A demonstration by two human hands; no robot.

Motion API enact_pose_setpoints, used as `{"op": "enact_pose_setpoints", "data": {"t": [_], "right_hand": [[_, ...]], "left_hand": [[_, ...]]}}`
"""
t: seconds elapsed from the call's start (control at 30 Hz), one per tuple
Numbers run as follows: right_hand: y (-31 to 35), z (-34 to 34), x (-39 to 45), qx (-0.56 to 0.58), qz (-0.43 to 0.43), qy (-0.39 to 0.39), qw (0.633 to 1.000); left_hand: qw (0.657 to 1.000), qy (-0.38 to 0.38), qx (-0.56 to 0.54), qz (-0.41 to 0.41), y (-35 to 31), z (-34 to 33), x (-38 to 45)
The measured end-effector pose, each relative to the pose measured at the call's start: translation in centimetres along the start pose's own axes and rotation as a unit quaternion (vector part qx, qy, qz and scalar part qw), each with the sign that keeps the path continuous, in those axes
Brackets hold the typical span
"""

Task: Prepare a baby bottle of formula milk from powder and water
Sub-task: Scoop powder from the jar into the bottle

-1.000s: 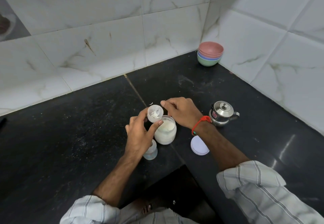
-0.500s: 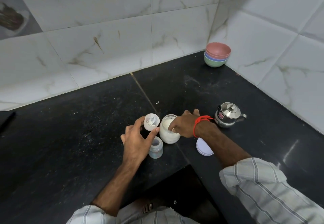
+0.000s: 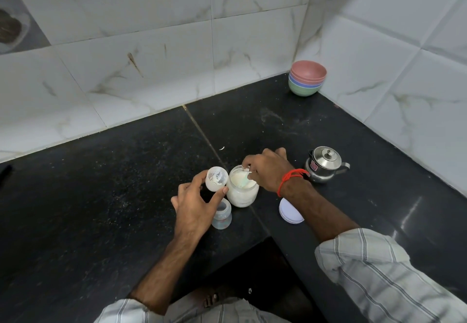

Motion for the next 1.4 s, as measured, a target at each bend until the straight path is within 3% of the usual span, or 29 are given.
{"op": "enact_pose_setpoints", "data": {"t": [0.13,0.43,0.77,0.9,1.13,1.4], "right_hand": [[0.4,-0.2,-0.1,-0.061,0.015,-0.027,0.998],[0.1,-0.3,0.0,0.027,0.028,-0.028,0.999],[0.4,-1.3,-0.3,-0.029,0.006,-0.100,0.995],[1.0,-2.3,-0.2,-0.045,0.006,-0.089,0.995],[-0.6,-2.8,-0.2,0.104,-0.024,-0.116,0.987],[-4.3,-2.5,-1.6,0.369,-0.061,-0.138,0.917]], "left_hand": [[1.000,-0.003,-0.004,-0.002,0.0,0.0,0.0],[1.000,-0.007,-0.001,0.004,0.4,-0.3,0.1],[1.000,-0.005,0.002,0.009,0.7,-0.6,0.6],[1.000,-0.010,0.004,0.004,0.6,-0.7,0.5],[1.000,-0.010,0.002,0.004,0.7,-0.7,0.5],[1.000,-0.007,0.004,0.010,0.7,-0.7,0.7]]}}
Point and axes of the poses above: each hand's wrist, its own x-axis towards the middle knuckle, its own z-axis out of the back of the hand, y = z × x, the point moved 6 cm from there along x, towards the middle knuckle, and after that the axes turned 13 degrees about y, right-handed, at the moved point
